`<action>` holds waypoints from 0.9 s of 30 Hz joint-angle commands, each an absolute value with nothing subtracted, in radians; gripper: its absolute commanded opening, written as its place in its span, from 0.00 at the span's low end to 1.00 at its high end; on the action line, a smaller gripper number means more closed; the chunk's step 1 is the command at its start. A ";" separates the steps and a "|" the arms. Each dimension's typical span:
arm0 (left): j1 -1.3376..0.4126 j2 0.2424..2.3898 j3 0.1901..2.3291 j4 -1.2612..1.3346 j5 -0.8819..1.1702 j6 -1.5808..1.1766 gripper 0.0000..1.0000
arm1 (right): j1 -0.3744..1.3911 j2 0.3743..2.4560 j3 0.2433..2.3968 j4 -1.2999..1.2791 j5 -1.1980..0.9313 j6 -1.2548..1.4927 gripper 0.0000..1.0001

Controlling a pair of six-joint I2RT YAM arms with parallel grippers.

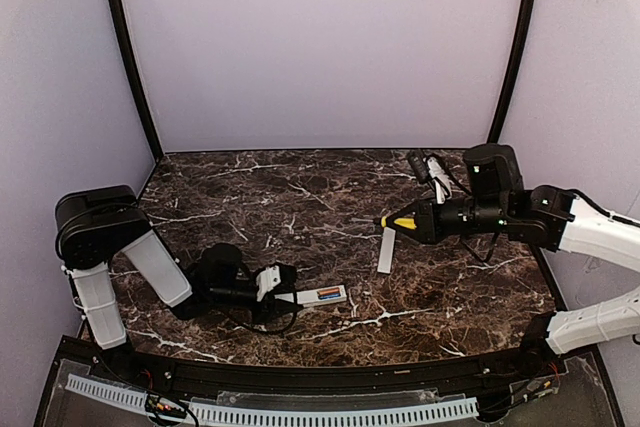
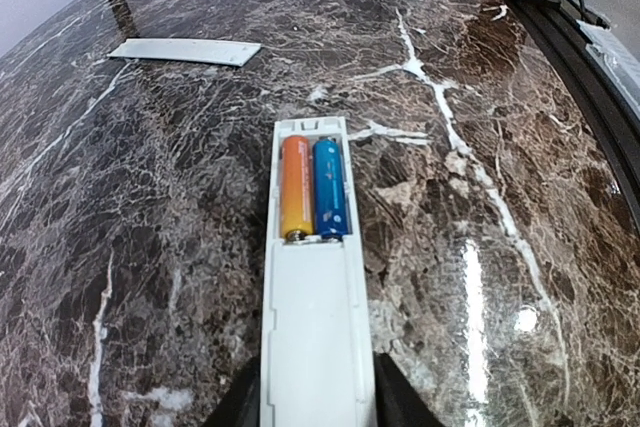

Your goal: Unload the batteries from the remote control

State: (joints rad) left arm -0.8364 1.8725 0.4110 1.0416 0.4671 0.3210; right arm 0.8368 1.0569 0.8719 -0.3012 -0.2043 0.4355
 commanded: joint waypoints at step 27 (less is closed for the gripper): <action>-0.968 1.302 0.807 -0.075 0.026 0.475 0.01 | 0.835 1.060 1.028 -0.528 -0.283 0.361 0.00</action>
State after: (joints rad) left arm -0.9653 1.3651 0.7517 0.1616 0.0929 0.4850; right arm 0.8368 1.0515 0.9909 -0.5003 -0.2638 0.3878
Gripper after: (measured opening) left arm 0.285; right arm 0.144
